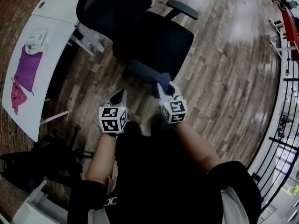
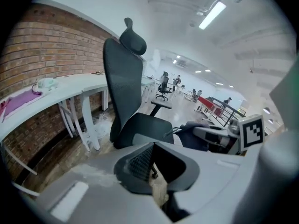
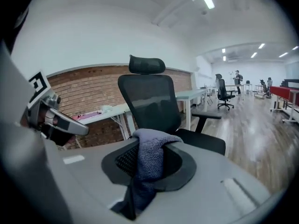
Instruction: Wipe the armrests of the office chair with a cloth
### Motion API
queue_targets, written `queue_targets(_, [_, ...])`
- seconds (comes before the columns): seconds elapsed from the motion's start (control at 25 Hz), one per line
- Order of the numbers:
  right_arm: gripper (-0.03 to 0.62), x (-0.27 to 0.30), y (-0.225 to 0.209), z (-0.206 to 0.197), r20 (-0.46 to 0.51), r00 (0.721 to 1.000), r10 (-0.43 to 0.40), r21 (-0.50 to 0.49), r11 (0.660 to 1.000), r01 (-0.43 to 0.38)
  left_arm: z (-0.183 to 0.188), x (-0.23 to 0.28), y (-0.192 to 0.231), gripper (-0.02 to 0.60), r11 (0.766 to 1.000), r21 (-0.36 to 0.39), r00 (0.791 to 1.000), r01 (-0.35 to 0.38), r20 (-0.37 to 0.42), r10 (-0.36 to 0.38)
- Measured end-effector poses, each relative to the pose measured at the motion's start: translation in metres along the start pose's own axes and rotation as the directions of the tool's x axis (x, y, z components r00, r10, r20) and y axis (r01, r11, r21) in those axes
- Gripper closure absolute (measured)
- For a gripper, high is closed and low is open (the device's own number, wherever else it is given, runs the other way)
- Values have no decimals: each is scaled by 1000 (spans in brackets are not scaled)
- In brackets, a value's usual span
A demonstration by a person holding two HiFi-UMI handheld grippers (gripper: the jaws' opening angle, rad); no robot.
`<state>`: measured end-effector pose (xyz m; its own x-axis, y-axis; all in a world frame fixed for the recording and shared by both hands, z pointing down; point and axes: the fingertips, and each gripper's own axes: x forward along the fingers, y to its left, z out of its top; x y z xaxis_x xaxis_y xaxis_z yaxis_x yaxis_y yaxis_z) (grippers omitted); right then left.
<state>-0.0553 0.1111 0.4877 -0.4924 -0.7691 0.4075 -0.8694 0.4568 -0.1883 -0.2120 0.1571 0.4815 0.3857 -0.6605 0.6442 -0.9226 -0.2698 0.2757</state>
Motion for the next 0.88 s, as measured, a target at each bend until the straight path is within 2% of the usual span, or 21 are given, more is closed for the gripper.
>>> queue_targets(0.16, [522,-26,-46,23,22,1000,22,-40,999,-21,25,26,-53,575,1000,23,1000,13,20,-13])
queue_targets(0.4, [522,-69,-115,45,24,999,34,-84,996,-32,53,67,-120,575,1000,1,997,14,73,-14])
queue_targets(0.64, [522,-110,-181,46,-7,1000,-5,-73,997,5,76,107,-198,575,992,100,993,80,75,-88])
queue_targets(0.88, [522,-122,-224,52,-52,998,31,-126,991,-37,106,140,-245,575,987,117,987,111,100,-123])
